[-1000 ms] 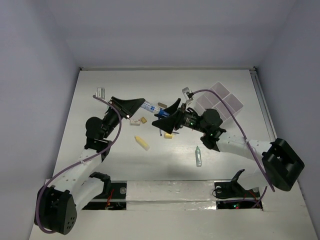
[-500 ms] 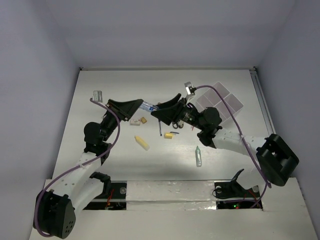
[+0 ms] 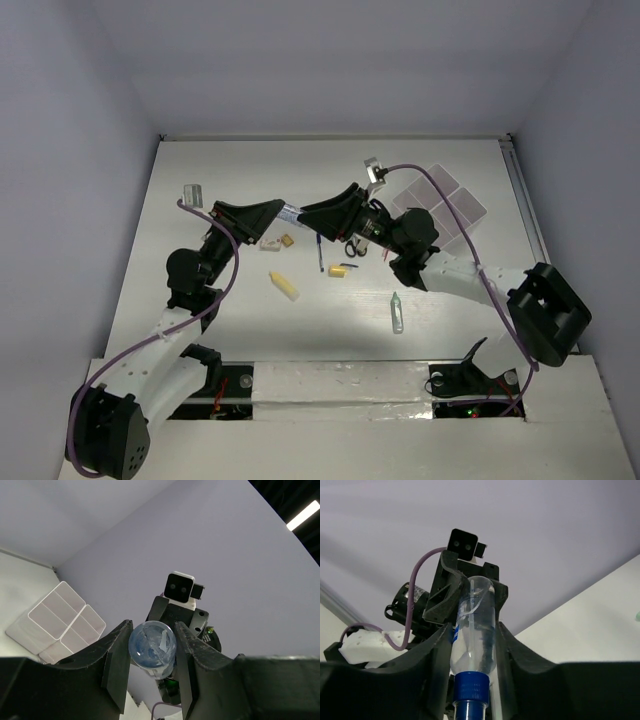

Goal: Sort the stationery into containers
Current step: Place the stationery in the storage box.

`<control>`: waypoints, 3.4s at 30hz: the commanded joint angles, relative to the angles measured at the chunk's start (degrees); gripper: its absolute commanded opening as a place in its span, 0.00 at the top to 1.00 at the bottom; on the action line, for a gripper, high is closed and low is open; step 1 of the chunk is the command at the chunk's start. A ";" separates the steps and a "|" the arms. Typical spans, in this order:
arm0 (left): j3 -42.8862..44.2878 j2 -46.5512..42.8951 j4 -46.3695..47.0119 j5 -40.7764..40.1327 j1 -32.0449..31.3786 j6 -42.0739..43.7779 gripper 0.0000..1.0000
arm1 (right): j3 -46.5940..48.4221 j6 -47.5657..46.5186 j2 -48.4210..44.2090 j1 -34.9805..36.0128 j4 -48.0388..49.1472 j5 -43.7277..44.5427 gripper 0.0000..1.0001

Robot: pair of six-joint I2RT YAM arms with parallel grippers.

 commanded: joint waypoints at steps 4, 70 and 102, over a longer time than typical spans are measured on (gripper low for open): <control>-0.13 -1.06 4.87 -0.46 -0.18 0.08 1.00 | 2.72 -0.15 0.28 0.29 0.72 -1.12 0.50; 7.78 -9.93 -49.53 41.11 -8.35 37.08 0.52 | 28.92 -33.19 1.16 -1.64 -90.43 -39.45 1.00; 6.47 -21.61 -49.10 11.40 -9.49 37.09 1.00 | 0.90 -13.44 -22.74 -0.50 -45.66 -14.32 0.00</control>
